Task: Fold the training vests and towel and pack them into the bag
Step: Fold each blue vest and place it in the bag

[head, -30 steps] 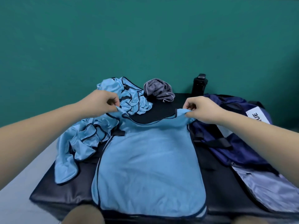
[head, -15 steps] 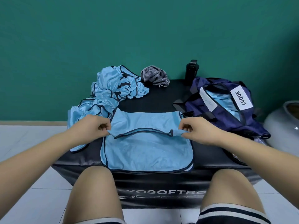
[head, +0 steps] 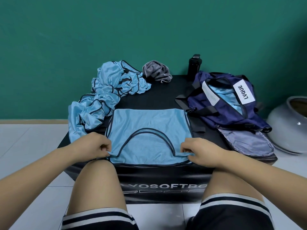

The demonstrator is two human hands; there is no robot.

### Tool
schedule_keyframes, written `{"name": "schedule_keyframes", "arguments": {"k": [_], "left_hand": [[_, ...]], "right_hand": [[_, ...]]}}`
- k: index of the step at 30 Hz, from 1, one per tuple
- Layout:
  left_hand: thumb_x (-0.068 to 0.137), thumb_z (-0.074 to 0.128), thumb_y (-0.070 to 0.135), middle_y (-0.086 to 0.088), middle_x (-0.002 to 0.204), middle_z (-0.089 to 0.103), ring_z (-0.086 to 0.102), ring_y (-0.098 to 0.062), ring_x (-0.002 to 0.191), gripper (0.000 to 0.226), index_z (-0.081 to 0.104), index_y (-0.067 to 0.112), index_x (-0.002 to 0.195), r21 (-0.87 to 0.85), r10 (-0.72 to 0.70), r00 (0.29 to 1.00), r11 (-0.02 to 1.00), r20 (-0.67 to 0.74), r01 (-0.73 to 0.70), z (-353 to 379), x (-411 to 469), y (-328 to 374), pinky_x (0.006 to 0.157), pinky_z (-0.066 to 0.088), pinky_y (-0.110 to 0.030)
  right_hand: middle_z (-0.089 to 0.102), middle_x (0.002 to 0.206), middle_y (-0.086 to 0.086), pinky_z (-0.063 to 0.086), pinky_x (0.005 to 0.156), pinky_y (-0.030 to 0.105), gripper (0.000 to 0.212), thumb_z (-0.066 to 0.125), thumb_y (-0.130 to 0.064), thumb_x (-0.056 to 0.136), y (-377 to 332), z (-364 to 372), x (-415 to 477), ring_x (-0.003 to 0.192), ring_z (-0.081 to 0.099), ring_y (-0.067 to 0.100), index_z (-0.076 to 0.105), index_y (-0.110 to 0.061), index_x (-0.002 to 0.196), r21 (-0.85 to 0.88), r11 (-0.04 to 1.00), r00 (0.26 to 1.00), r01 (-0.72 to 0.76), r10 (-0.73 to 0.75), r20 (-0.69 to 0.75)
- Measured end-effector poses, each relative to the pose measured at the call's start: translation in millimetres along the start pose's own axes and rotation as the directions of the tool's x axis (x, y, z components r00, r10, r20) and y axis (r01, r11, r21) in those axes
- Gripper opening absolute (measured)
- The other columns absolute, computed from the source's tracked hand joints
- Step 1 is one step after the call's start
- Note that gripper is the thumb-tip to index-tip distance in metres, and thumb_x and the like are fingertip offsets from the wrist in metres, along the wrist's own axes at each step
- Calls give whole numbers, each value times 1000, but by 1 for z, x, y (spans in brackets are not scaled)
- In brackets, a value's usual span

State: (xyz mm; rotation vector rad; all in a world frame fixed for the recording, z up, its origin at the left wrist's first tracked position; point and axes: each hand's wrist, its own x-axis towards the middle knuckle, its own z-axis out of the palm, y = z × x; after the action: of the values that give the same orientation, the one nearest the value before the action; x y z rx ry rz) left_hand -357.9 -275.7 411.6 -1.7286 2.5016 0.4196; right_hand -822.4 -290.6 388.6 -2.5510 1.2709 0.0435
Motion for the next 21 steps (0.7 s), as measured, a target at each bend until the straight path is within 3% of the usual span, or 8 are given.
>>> {"name": "schedule_keyframes", "arguments": {"k": [6,9,12,14,16,21], "left_hand": [[78,64,26,28,85,67,61,8,84,19,72,42,84,82,-44,998,996,46,40,5,-1,-12,74,54,-25],[83,63,25,34,91,69,64,9,87,24,77,43,91,1,-70,991,998,117,70,1,-2,-11,78,52,-17],[89,63,30,21,85,74,68,3,73,15,78,33,86,-106,-104,978,986,179,125,-7,2,-6,77,57,-23],[91,63,29,13,75,71,65,-3,65,15,72,25,81,-131,-117,987,983,112,131,-10,10,-6,74,57,-30],[92,64,27,10,74,69,65,-12,71,13,67,25,79,-140,-117,993,984,-32,112,-9,21,-9,74,57,-35],[94,67,19,14,83,69,65,-8,77,18,64,35,85,-137,-119,961,987,-250,87,-11,57,-17,76,59,-40]], "right_hand": [[56,103,-14,53,86,38,34,55,-21,83,5,3,-6,99,59,12,60,-39,111,-53,998,999,27,-25,44],[56,102,-14,51,86,37,39,55,-20,79,5,2,-6,98,59,14,62,-38,114,-63,996,998,55,-53,41],[56,101,-16,50,86,31,36,57,-30,80,3,1,-6,93,57,7,62,-37,115,-52,997,994,57,-52,97],[57,97,-17,51,85,29,34,53,-40,80,2,-2,-3,87,57,4,64,-36,112,-6,999,995,36,-35,92],[58,91,-17,51,84,28,34,50,-44,82,3,-8,4,82,57,1,67,-36,110,30,999,999,27,-28,33],[60,99,-16,53,89,38,24,53,-32,93,20,-18,35,95,58,8,68,-35,112,-1,1000,995,-17,17,-99]]}}
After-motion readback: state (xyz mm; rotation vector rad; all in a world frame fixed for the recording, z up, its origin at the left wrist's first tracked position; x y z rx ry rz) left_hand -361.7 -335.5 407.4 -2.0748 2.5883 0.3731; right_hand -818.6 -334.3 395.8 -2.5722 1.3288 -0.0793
